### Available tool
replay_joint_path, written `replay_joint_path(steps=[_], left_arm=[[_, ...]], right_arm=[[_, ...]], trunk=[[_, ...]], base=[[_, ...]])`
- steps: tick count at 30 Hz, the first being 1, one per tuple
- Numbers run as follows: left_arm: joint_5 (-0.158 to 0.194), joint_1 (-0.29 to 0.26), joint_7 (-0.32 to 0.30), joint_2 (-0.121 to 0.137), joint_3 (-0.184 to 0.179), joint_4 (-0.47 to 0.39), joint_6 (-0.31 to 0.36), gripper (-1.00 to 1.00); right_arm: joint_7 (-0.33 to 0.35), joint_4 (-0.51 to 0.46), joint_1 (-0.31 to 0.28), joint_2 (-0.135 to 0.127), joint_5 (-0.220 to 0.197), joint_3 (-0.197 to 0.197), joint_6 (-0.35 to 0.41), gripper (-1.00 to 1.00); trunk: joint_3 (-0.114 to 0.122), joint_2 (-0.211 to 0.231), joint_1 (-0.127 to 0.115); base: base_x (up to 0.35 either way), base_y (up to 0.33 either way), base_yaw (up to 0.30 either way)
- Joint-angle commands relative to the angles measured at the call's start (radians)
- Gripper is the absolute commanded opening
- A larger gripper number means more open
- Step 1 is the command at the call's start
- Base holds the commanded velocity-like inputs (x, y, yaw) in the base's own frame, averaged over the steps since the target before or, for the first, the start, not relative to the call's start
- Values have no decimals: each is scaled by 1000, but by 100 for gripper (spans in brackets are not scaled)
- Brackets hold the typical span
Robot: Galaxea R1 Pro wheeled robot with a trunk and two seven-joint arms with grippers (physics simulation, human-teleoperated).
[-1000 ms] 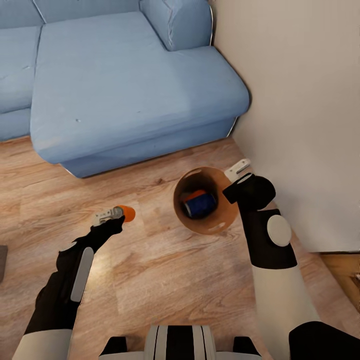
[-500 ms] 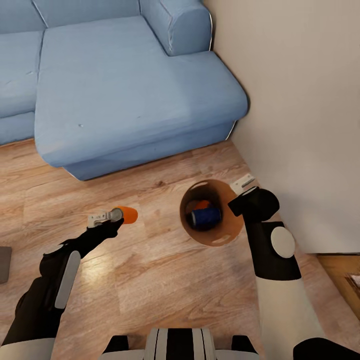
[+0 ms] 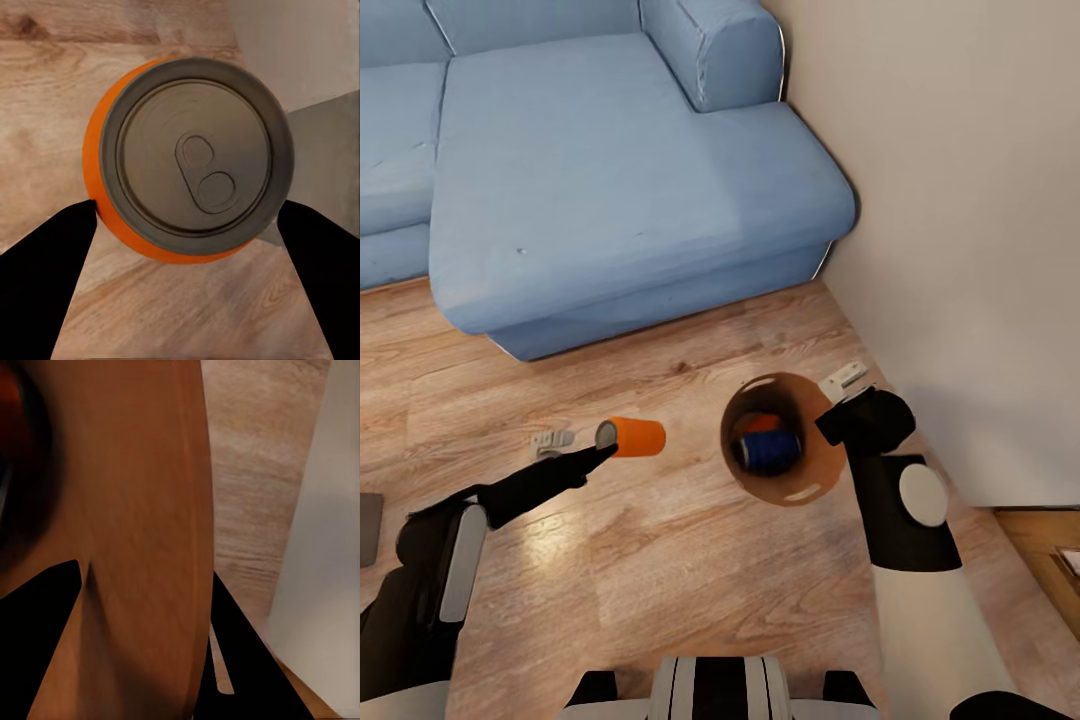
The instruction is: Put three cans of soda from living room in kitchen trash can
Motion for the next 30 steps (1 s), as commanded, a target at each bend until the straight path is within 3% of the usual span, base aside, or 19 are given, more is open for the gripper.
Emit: replay_joint_path(steps=[1, 5, 21, 28, 30], left_arm=[[-2, 0, -32, 0, 6, 0, 13, -100], [-2, 0, -118, 0, 11, 0, 51, -100], [4, 0, -331, -4, 12, 0, 143, -100], [91, 0, -369, -2, 10, 1, 172, -100], [101, 0, -370, -2, 10, 1, 180, -100]], right_arm=[[0, 0, 6, 1, -8, 1, 4, -100], [0, 2, 11, 2, -11, 5, 4, -100], [-3, 23, 20, 3, -33, 9, 4, -100], [-13, 78, 29, 7, -34, 16, 4, -100], [-13, 92, 30, 8, -34, 16, 4, -100]], trunk=[[0, 0, 0], [0, 0, 0], [0, 0, 0], [0, 0, 0], [0, 0, 0]], base=[[0, 0, 0], [0, 0, 0], [0, 0, 0], [0, 0, 0], [0, 0, 0]])
